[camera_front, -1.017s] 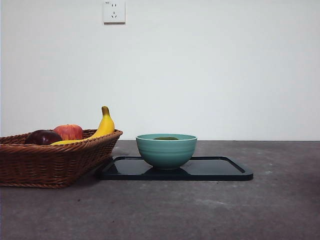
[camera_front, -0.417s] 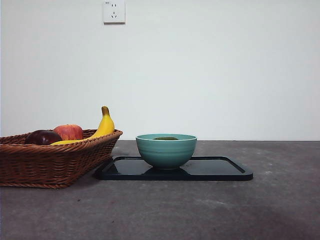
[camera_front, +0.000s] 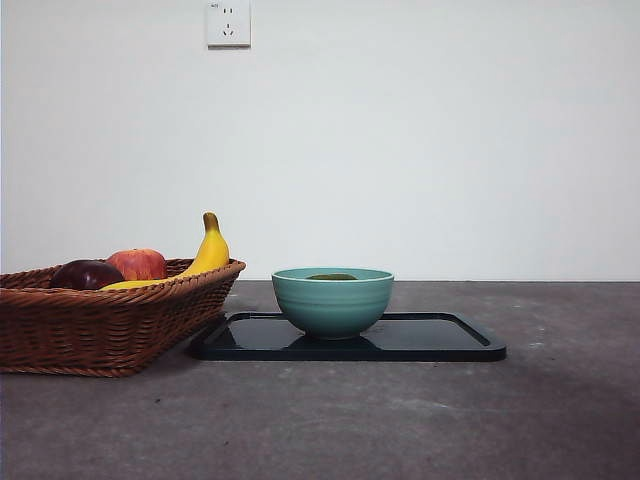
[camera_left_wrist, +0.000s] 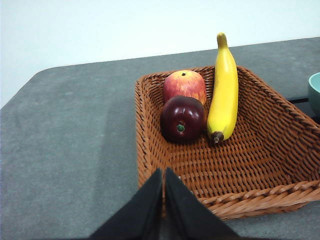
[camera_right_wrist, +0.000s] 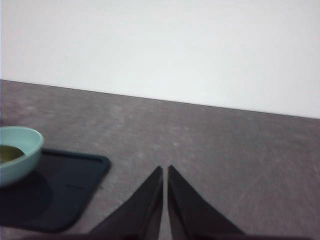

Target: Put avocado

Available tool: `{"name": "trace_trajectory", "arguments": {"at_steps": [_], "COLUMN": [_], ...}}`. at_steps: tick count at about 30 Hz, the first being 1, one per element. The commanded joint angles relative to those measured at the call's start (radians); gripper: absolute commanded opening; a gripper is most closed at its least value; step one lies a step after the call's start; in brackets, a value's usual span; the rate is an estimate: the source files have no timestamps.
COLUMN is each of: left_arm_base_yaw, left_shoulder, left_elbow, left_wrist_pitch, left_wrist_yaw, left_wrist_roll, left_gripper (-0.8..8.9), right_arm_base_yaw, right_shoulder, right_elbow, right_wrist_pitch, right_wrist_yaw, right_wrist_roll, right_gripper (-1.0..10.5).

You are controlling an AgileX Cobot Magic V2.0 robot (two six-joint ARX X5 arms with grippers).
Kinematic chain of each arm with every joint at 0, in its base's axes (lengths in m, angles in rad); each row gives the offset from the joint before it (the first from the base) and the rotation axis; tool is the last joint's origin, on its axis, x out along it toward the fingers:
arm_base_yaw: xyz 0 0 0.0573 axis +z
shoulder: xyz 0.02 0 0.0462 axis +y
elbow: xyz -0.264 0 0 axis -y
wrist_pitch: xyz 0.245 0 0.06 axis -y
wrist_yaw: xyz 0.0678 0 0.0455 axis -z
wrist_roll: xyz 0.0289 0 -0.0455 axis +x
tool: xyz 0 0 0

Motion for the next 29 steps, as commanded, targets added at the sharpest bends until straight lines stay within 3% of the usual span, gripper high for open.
{"name": "trace_trajectory", "arguments": {"at_steps": [1,14,18,29], "left_arm_base_yaw": [0.003,0.003,0.003,0.003], "left_shoulder": [-0.002,-0.002,-0.002,-0.002], "left_elbow": [-0.02,-0.02,-0.02,-0.02], "left_wrist_pitch": [-0.008,-0.007,-0.008,-0.008], "left_wrist_yaw": [-0.002,-0.002,-0.002,-0.002], "left_wrist_roll": [-0.005,-0.005,-0.005,-0.005], "left_gripper": [0.09,0.09,0.09,0.09], "right_arm_base_yaw": [-0.002,-0.002,-0.002,-0.002], "right_shoulder": [-0.024,-0.031,-0.031,-0.031], "right_elbow": [-0.031,-0.06,-0.06,-0.06], "right_wrist_pitch": [0.014,-0.147,-0.138,-0.125], "right_wrist_yaw": [0.007,0.007,0.014,0.016], "right_wrist_roll": [0.004,0.007,0.056,0.055], "right_gripper": [0.1,0.1,0.1,0.1]}}
